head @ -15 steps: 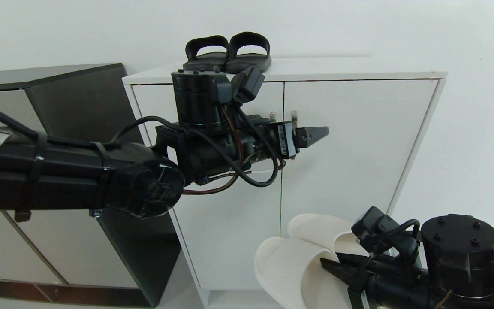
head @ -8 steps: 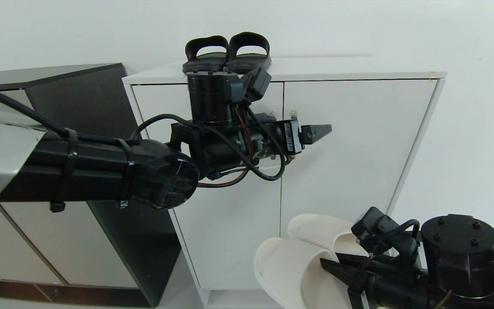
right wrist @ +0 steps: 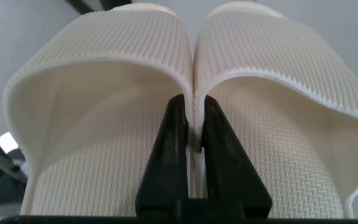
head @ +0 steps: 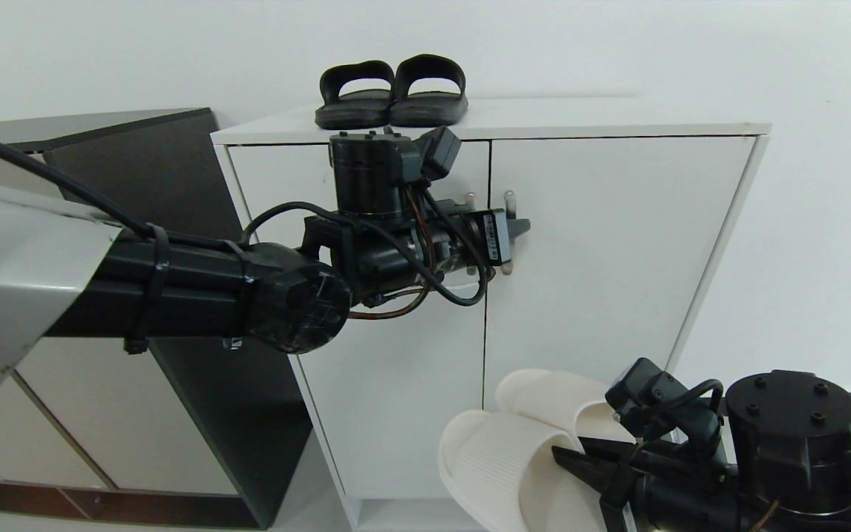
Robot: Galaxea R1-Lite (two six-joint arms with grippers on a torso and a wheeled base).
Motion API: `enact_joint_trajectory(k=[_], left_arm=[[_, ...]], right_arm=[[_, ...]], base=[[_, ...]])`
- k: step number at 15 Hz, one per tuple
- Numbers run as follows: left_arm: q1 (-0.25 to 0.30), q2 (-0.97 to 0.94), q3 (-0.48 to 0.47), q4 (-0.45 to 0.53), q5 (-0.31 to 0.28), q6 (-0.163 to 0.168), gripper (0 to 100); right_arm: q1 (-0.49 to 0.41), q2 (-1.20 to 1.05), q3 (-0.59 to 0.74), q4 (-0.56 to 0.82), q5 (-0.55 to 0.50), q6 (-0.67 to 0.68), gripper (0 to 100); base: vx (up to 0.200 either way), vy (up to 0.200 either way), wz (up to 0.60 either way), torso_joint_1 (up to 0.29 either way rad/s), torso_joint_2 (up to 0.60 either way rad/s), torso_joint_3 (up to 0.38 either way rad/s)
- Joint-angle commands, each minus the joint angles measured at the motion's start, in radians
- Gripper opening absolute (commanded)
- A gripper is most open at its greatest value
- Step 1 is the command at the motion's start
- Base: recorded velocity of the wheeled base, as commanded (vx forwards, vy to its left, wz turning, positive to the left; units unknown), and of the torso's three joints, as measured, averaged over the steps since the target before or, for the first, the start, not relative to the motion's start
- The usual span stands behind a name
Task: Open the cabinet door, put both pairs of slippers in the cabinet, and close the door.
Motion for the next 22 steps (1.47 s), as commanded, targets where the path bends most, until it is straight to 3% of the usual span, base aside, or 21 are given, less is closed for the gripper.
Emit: enact_joint_trajectory(k=[1,4,6,9,12,15,16,19,22], left_arm=[[-0.022,-0.021,0.024,-0.014,-0.005,0.017,0],[-0.078,-0.082,0.105,-0.033,-0.005,0.025,0],[-0.086,-0.113,0.136,-0.033,-0.005,0.026,0],[-0.089,-0.15,0.196,-0.063,-0.005,0.029,0],[-0.12,-0.229,0.309,-0.092,0.018,0.069,0],[-0.127,-0.338,0.424,-0.103,0.039,0.069,0],[-0.121,-0.349,0.429,-0.103,0.041,0.068,0],[-0.008,-0.324,0.401,-0.113,0.004,0.051,0],[0.018,-0.251,0.305,-0.119,-0.024,0.038,0]], right_arm=[[0.006,-0.007,0.028,-0.001,0.034,-0.022,0],[0.006,-0.053,0.074,-0.002,0.157,-0.047,0],[0.006,-0.095,0.091,-0.001,0.235,-0.051,0],[0.006,-0.107,0.095,0.001,0.25,-0.05,0],[0.006,-0.104,0.097,0.001,0.25,-0.051,0],[0.006,-0.099,0.097,0.001,0.249,-0.053,0],[0.006,-0.099,0.098,0.001,0.249,-0.058,0],[0.006,-0.098,0.104,0.001,0.247,-0.079,0],[0.006,-0.09,0.104,0.001,0.246,-0.081,0]], base=[[0.0,0.0,0.0,0.0,0.0,0.0],[0.0,0.0,0.0,0.0,0.0,0.0],[0.0,0.0,0.0,0.0,0.0,0.0],[0.0,0.0,0.0,0.0,0.0,0.0],[0.0,0.0,0.0,0.0,0.0,0.0],[0.0,0.0,0.0,0.0,0.0,0.0],[0.0,0.0,0.0,0.0,0.0,0.0],[0.0,0.0,0.0,0.0,0.0,0.0],[0.0,0.0,0.0,0.0,0.0,0.0]])
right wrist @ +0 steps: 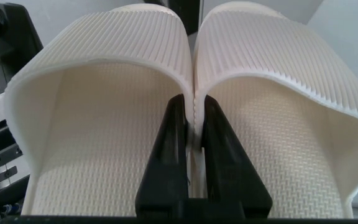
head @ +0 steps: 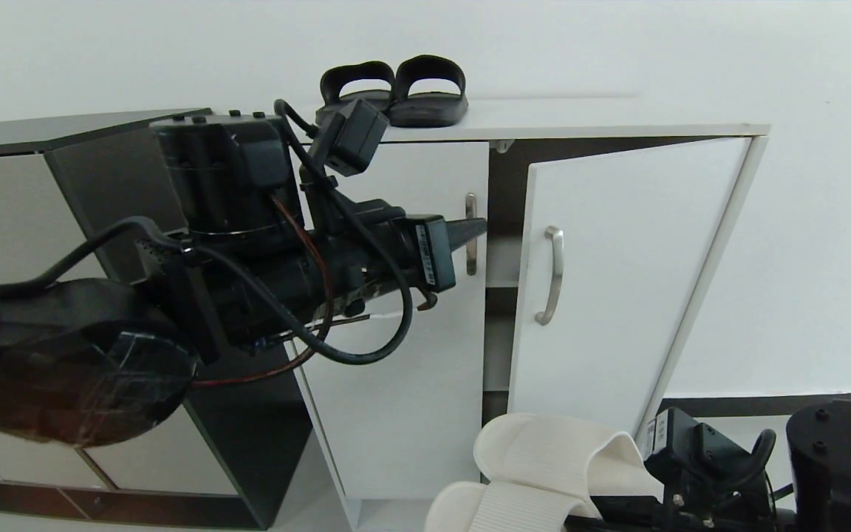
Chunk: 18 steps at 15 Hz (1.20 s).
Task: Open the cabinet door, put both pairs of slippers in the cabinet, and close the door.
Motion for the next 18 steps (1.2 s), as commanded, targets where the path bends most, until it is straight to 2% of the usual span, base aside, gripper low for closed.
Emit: enact_joint_trajectory(k=[1,3,5,9,13,14,16,17,18], left_arm=[[0.017,0.084,-0.09,-0.002,-0.004,-0.002,0],[0.016,0.133,-0.152,-0.002,-0.004,-0.002,0],[0.013,0.221,-0.261,0.007,-0.003,-0.003,0],[0.01,0.262,-0.333,0.055,0.003,-0.003,0],[0.008,0.264,-0.328,0.054,0.003,-0.005,0],[-0.003,0.261,-0.317,0.05,0.011,-0.005,0],[-0.039,0.233,-0.276,0.037,0.06,-0.028,0],[-0.062,0.216,-0.242,0.011,0.063,-0.034,0],[-0.108,0.198,-0.205,-0.022,0.065,-0.036,0]], right_arm=[[0.002,0.005,0.001,-0.001,0.003,0.001,0],[0.005,0.003,0.005,-0.001,0.003,0.001,0],[0.013,0.005,0.009,-0.001,0.001,0.001,0],[0.025,0.012,0.009,0.002,0.001,0.001,0],[0.03,0.028,0.011,0.002,0.001,0.001,0],[0.036,0.026,0.012,0.002,0.001,0.001,0],[0.051,0.022,0.018,0.001,-0.001,0.001,0],[0.06,0.023,0.02,0.002,-0.001,0.001,0],[0.065,0.025,0.02,0.001,-0.001,0.001,0]], base=[[0.0,0.0,0.0,0.0,0.0,0.0],[0.0,0.0,0.0,0.0,0.0,0.0],[0.0,0.0,0.0,0.0,0.0,0.0],[0.0,0.0,0.0,0.0,0.0,0.0],[0.0,0.0,0.0,0.0,0.0,0.0],[-0.2,0.0,0.0,-0.002,0.01,0.002],[-0.2,0.0,0.0,0.005,0.0,0.002],[-0.2,0.0,0.0,-0.002,0.0,0.002],[0.0,0.0,0.0,0.0,0.0,0.0]])
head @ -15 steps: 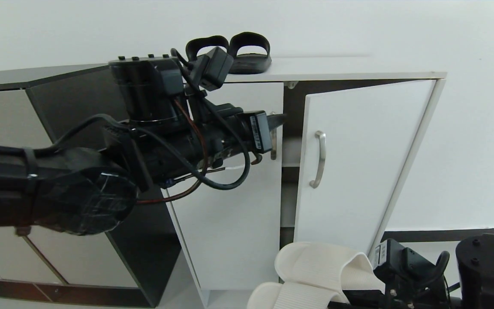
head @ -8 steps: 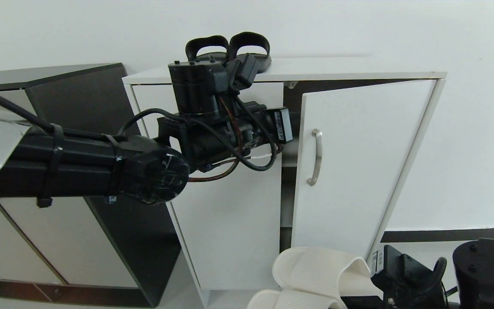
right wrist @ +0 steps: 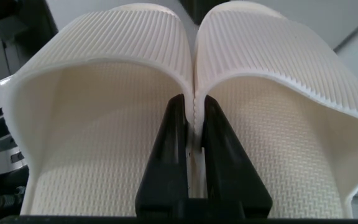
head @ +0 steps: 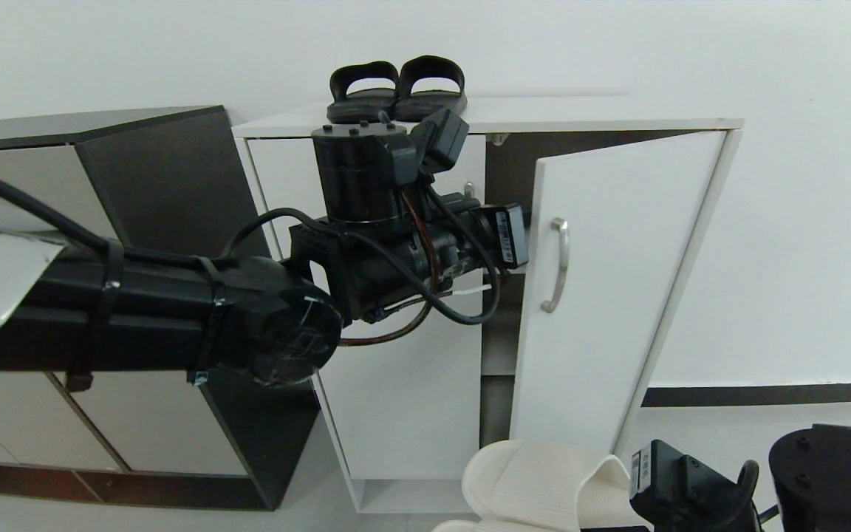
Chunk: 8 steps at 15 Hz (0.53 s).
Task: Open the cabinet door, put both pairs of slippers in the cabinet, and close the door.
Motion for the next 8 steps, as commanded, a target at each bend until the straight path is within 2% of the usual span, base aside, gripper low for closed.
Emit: enact_joint_trajectory(k=[1,3,4,6,8], left_arm=[[-0.085,-0.047,0.07,-0.029,0.003,-0.002,0],[-0.128,-0.05,0.07,-0.03,0.011,0.003,0],[-0.128,-0.049,0.067,-0.032,0.025,0.003,0],[-0.113,-0.052,0.073,-0.055,0.043,0.004,0],[-0.055,-0.113,0.099,-0.107,0.112,0.004,0]], right_arm=[[0.01,0.001,0.001,-0.001,0.0,-0.001,0],[0.019,-0.005,0.006,-0.004,0.0,-0.001,0],[0.021,-0.005,0.004,-0.006,0.0,0.001,0],[0.019,-0.001,-0.003,-0.009,0.0,0.007,0],[0.013,0.019,-0.013,-0.01,-0.01,0.013,0]], base=[[0.0,0.0,0.0,0.0,0.0,0.0],[0.0,0.0,0.0,0.0,0.0,0.0],[0.0,0.0,0.0,0.0,0.0,0.0],[0.0,0.0,0.0,0.0,0.0,0.0],[0.0,0.0,0.0,0.0,0.0,0.0]])
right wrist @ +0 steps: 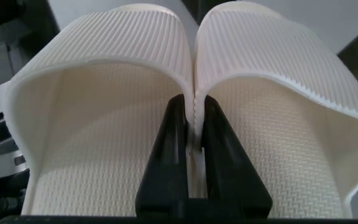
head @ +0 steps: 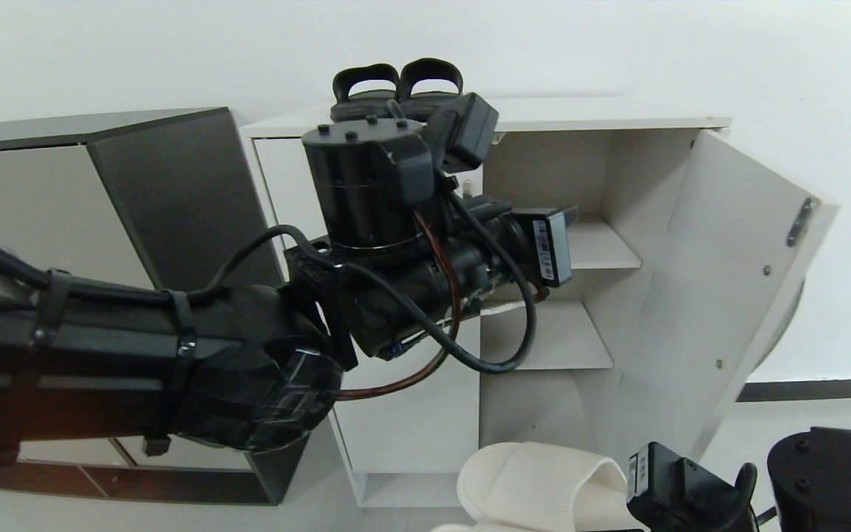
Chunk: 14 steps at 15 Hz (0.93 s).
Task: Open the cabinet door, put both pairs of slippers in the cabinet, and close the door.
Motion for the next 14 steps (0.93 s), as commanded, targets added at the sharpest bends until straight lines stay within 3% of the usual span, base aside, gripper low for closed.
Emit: enact_joint_trajectory(k=[1,2,4,5,6,7,8,9,10,11,12,14], left_arm=[[0.06,-0.097,0.049,-0.004,0.052,0.0,0],[0.09,-0.163,0.101,-0.002,0.073,0.001,0],[0.149,-0.349,0.262,0.018,0.086,0.049,0],[0.179,-0.454,0.348,0.082,0.101,0.086,0],[0.198,-0.574,0.417,0.171,0.162,0.119,0],[0.199,-0.711,0.463,0.269,0.231,0.139,0],[0.204,-0.767,0.476,0.311,0.258,0.147,0],[0.322,-0.945,0.522,0.476,0.308,0.198,0],[0.423,-1.05,0.566,0.561,0.334,0.23,0],[0.459,-1.102,0.591,0.584,0.35,0.23,0],[0.552,-1.257,0.686,0.627,0.414,0.23,0],[0.75,-1.395,0.839,0.654,0.425,0.227,0]], right_arm=[[-0.014,0.018,-0.03,-0.001,-0.042,0.017,0],[-0.018,0.032,-0.057,-0.002,-0.131,0.059,0],[-0.016,0.086,-0.141,-0.001,-0.379,0.181,0],[-0.018,0.118,-0.188,-0.001,-0.498,0.214,0],[-0.022,0.144,-0.221,-0.001,-0.605,0.224,0],[-0.037,0.165,-0.252,0.001,-0.692,0.22,0],[-0.042,0.17,-0.264,0.002,-0.715,0.218,0],[-0.062,0.19,-0.29,0.01,-0.786,0.218,0],[-0.079,0.196,-0.29,0.01,-0.817,0.217,0],[-0.087,0.198,-0.293,0.01,-0.82,0.217,0],[-0.094,0.198,-0.298,0.013,-0.821,0.217,0],[-0.094,0.21,-0.293,0.014,-0.823,0.218,0]], base=[[0.0,0.0,0.0,0.0,0.0,0.0],[0.0,0.0,0.0,0.0,0.0,0.0],[0.0,0.0,0.0,0.0,0.0,0.0],[0.0,0.0,0.0,0.0,0.0,0.0],[0.0,0.0,0.0,0.0,0.0,0.0],[0.0,0.0,0.0,0.0,0.0,0.0],[0.0,0.0,0.0,0.0,0.0,0.0],[0.0,0.0,0.0,0.0,0.0,0.0],[0.0,0.0,0.0,0.0,0.0,0.0],[0.0,0.0,0.0,0.0,0.0,0.0],[0.0,0.0,0.0,0.0,0.0,0.0],[0.0,0.0,0.0,0.0,0.0,0.0]])
